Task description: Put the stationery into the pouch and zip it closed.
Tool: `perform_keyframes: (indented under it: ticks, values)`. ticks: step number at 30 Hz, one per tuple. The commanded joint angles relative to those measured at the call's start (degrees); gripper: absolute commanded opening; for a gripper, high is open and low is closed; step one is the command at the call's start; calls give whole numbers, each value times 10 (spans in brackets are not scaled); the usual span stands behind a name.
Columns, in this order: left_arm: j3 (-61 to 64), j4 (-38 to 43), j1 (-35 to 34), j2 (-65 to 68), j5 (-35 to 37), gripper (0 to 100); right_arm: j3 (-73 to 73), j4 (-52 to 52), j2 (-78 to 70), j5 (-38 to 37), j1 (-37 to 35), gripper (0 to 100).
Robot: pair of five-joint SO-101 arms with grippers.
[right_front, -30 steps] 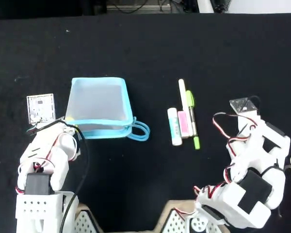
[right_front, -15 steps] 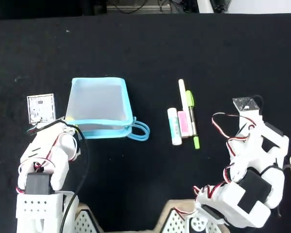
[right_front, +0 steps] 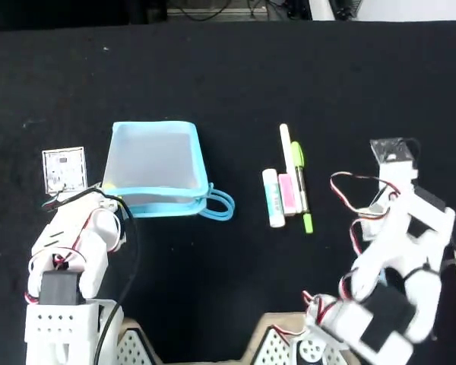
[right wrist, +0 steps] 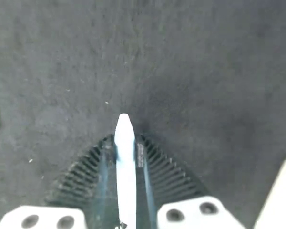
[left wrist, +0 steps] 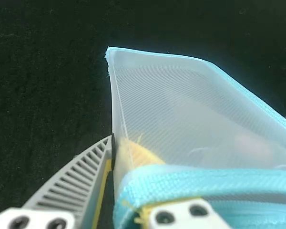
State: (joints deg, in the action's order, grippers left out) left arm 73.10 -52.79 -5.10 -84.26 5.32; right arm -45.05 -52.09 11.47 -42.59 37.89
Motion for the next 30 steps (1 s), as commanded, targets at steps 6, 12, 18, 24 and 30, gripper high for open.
perform_keyframes:
  ticks: [6, 12, 18, 24, 30]
  values:
    - [-12, 13, 2, -8, -5, 30, 41, -112, 257, 50, -17, 15]
    - [-12, 13, 2, -8, -5, 30, 40, -113, 420, 200, -47, 15]
    - [-12, 11, 2, -8, -5, 30, 40, -111, 586, 328, -164, 18]
    - [-12, 11, 1, -8, -5, 30, 40, -112, 741, 389, -318, 18]
    - [-12, 11, 1, -8, -5, 30, 40, -99, 808, 411, -491, 18]
